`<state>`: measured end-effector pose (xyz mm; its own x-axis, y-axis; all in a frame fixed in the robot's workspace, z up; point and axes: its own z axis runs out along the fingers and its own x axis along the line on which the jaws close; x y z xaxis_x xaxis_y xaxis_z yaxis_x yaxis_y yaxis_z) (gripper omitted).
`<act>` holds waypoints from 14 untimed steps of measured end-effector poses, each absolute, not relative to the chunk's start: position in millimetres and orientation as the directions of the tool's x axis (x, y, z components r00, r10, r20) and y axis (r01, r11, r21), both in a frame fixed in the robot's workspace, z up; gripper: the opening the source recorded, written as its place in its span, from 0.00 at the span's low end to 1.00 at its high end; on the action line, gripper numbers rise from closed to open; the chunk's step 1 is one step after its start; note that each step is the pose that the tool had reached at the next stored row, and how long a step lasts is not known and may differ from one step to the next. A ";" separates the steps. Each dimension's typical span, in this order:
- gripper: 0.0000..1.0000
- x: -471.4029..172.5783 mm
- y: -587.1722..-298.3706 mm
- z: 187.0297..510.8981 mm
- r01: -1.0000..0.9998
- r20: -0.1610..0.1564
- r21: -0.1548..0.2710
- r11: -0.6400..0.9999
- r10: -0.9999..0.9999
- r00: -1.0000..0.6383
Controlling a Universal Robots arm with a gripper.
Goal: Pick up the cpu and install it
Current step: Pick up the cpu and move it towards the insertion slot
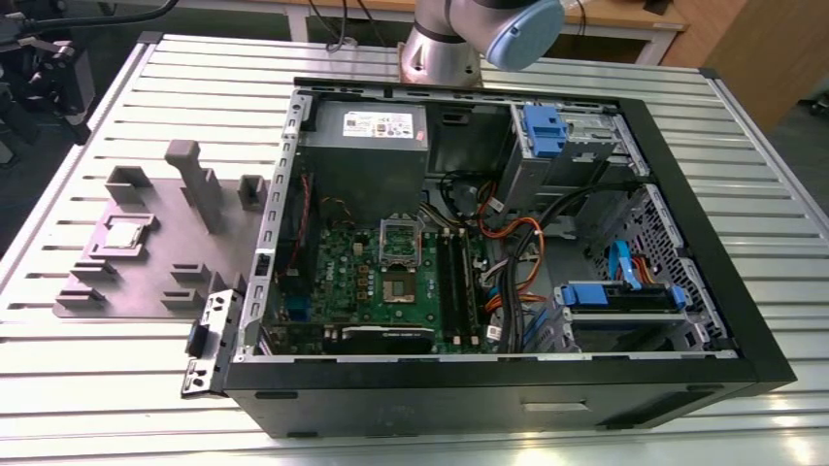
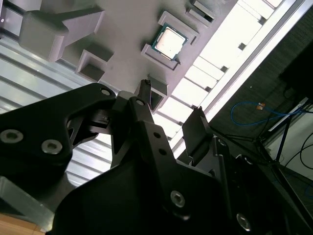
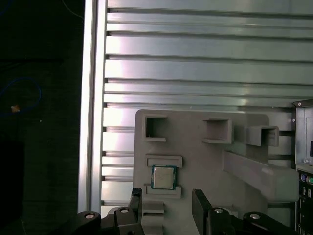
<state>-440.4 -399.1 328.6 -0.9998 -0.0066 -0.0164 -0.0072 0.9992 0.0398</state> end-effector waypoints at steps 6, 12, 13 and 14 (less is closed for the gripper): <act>0.53 -440.0 -399.1 327.6 -0.007 -0.017 0.036 0.999 -0.007 -1.000; 0.53 -439.1 -400.9 317.5 -0.007 -0.016 0.032 0.999 -0.007 -1.000; 0.53 -439.1 -401.8 315.7 -0.007 -0.016 0.032 0.999 -0.007 -1.000; 0.53 -439.1 -402.4 314.1 -0.007 -0.017 0.032 0.999 -0.007 -1.000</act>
<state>-439.1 -402.4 314.1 -0.9998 -0.0068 -0.0165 -0.0073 0.9995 0.0322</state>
